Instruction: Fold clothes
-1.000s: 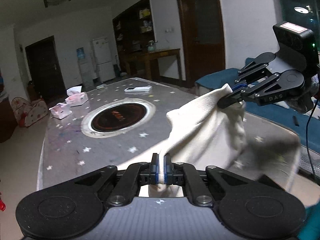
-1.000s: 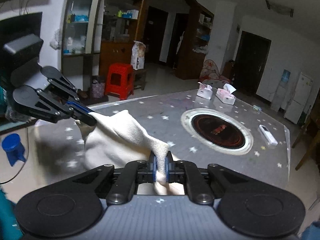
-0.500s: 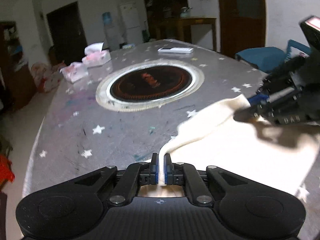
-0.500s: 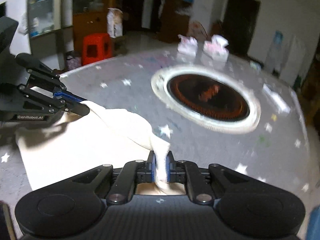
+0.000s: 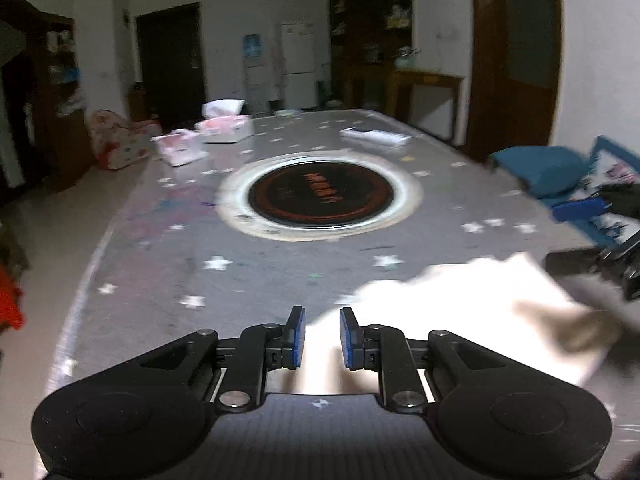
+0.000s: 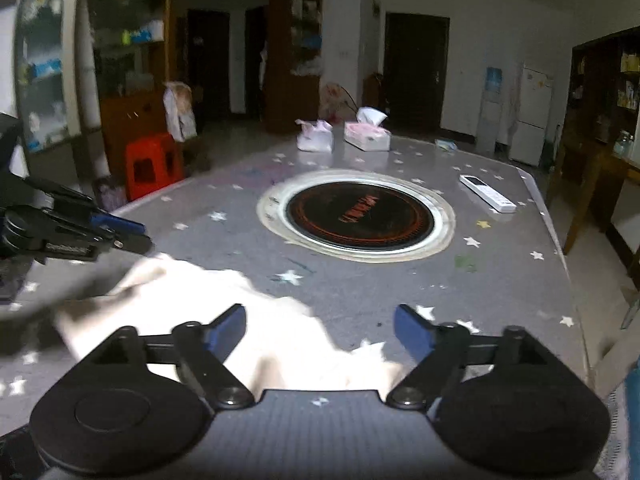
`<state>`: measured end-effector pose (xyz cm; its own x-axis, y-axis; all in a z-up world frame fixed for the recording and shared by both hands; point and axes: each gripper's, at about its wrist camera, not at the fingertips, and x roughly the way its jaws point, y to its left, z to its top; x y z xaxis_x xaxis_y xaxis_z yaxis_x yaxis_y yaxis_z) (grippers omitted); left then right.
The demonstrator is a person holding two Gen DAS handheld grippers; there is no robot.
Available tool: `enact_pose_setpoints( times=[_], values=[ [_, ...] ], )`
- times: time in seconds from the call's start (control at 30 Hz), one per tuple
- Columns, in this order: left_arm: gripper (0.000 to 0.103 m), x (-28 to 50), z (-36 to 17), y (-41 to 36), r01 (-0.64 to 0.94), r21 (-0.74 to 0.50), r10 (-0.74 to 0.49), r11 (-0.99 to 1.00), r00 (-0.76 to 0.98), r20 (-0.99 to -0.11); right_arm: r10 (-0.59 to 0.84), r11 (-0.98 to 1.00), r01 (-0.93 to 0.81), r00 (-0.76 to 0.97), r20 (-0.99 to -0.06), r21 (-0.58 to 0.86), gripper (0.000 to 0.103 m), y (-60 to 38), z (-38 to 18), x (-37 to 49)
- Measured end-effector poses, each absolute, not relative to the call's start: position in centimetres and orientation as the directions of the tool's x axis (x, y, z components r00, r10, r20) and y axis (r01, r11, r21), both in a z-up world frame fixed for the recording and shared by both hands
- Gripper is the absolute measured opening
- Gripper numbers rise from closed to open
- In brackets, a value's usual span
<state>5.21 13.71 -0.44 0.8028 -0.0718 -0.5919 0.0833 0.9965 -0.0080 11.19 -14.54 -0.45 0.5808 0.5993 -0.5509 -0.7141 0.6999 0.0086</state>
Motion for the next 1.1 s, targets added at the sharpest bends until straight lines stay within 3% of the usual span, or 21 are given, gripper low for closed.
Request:
enact_pose_setpoints(
  times=[0.13,0.47,0.63,0.9,1.1],
  values=[
    [0.021,5.2,-0.8,12.6,0.113,-0.071,-0.133,0.991,0.789,-0.599,0.649,0.658,-0.751,0.528,-0.548,0.055,0.102,-14.4,-0.6,10.0],
    [0.021,5.7,-3.6,12.5,0.104,-0.106,-0.148,0.989,0.744,-0.652,0.713,0.601,-0.752,0.352,-0.607,0.269,0.103,-13.2,-3.8,11.7],
    [0.022,5.7,-3.9,12.5,0.104,-0.109,-0.151,0.989,0.744,-0.651,0.721,0.61,-0.74,0.37,-0.586,0.282,0.103,-14.5,-3.8,11.5],
    [0.042,5.8,-3.9,11.4,0.133,-0.062,-0.141,0.989,0.743,-0.654,0.725,0.661,-0.679,0.467,-0.506,0.319,0.103,-18.4,-2.6,10.6],
    [0.047,5.9,-3.8,10.6,0.152,-0.029,-0.134,0.988,0.744,-0.655,0.724,0.676,-0.637,0.481,-0.494,0.371,0.103,-21.2,-2.3,11.2]
  ],
)
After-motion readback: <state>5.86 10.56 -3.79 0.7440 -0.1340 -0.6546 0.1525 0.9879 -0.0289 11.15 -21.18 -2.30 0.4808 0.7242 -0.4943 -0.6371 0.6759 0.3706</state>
